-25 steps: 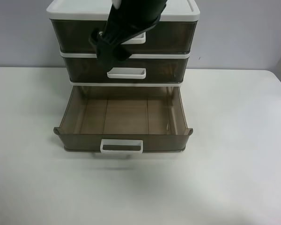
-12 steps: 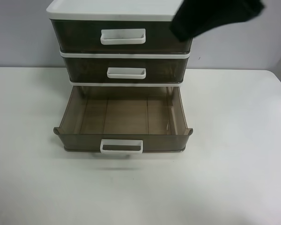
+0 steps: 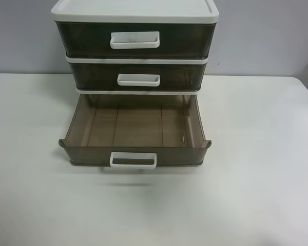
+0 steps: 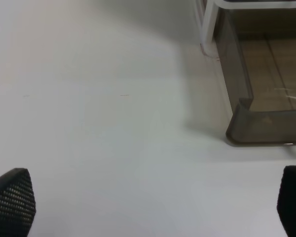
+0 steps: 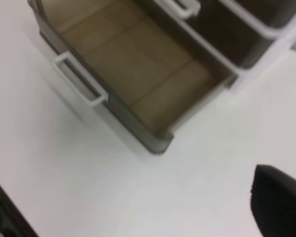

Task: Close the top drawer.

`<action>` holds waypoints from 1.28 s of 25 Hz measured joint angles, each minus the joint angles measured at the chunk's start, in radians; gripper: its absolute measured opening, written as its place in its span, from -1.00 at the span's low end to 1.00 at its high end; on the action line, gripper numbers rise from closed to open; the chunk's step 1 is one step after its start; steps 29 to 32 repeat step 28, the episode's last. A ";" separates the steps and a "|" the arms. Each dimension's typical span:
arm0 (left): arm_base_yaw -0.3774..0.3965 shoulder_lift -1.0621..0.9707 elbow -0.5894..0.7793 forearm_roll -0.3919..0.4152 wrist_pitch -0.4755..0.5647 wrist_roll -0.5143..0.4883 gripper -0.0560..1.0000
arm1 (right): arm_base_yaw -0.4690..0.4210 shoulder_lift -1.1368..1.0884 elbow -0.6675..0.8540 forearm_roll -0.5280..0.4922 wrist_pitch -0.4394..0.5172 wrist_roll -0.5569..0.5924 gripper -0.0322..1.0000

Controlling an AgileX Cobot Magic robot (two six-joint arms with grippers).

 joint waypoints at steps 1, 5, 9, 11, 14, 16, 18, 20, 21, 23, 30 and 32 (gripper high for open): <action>0.000 0.000 0.000 0.000 0.000 0.000 0.99 | -0.019 -0.040 0.042 -0.001 0.000 0.013 0.98; 0.000 0.000 0.000 0.000 0.000 0.000 0.99 | -0.231 -0.208 0.205 -0.003 -0.006 0.026 0.98; 0.000 0.000 0.000 0.000 0.000 0.000 0.99 | -0.508 -0.375 0.351 0.002 -0.060 0.026 0.98; 0.000 0.000 0.000 0.000 0.000 0.000 0.99 | -0.612 -0.466 0.412 0.015 -0.088 0.027 0.98; 0.000 0.000 0.000 0.000 0.000 0.000 0.99 | -0.728 -0.532 0.463 0.034 -0.119 0.027 0.98; 0.000 0.000 0.000 0.000 0.000 0.000 0.99 | -0.756 -0.532 0.469 0.037 -0.138 0.027 0.98; 0.000 0.000 0.000 0.000 0.000 0.000 0.99 | -0.761 -0.532 0.469 0.038 -0.141 0.030 0.98; 0.000 0.000 0.000 0.000 0.000 0.000 0.99 | -0.761 -0.532 0.469 0.038 -0.141 0.034 0.98; 0.000 0.000 0.000 0.000 0.000 0.000 0.99 | -0.761 -0.532 0.469 0.039 -0.141 0.034 0.98; 0.000 0.000 0.000 0.000 0.000 0.000 0.99 | -0.762 -0.532 0.469 0.039 -0.141 0.034 0.98; 0.000 0.000 0.000 0.000 0.000 0.000 0.99 | -0.762 -0.532 0.470 0.039 -0.141 0.034 0.97; 0.000 0.000 0.000 0.000 0.000 0.000 0.99 | -0.762 -0.532 0.470 0.039 -0.141 0.034 0.97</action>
